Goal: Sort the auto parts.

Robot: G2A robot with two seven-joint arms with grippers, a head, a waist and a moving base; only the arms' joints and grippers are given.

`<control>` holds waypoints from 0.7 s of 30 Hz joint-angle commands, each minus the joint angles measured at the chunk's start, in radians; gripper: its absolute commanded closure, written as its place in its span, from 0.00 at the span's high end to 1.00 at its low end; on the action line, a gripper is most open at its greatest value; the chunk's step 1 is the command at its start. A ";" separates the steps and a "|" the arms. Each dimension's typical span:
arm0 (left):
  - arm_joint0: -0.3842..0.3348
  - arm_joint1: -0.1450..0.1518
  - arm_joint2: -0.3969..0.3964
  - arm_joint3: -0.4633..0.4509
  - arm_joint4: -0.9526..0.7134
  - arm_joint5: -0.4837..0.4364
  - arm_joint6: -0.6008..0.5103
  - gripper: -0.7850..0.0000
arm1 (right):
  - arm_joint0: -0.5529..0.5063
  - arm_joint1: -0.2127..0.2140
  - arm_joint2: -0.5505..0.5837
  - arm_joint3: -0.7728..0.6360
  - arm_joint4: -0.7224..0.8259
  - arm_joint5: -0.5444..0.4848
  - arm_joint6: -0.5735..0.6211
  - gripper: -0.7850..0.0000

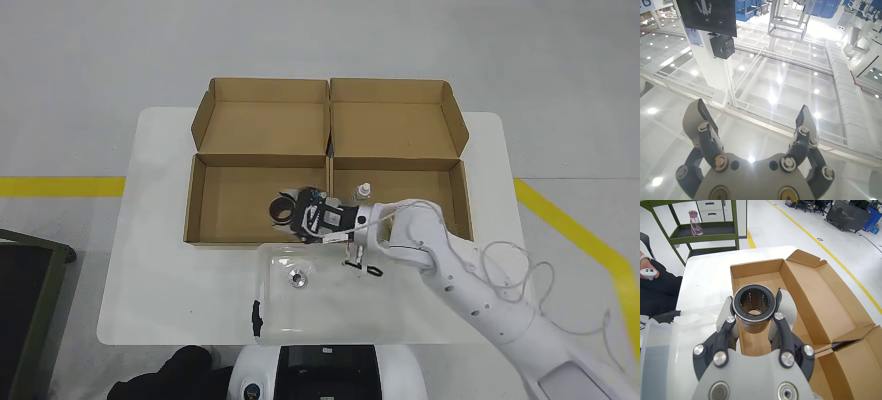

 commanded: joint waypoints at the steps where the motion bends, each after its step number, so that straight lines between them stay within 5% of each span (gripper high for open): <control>1: 0.000 0.000 0.000 0.000 0.000 0.000 0.000 1.00 | 0.025 -0.015 -0.026 0.028 -0.003 0.013 0.001 0.00; 21: 0.000 0.000 0.000 0.000 0.000 0.000 0.000 1.00 | 0.222 -0.179 -0.212 0.341 0.041 0.040 -0.017 0.00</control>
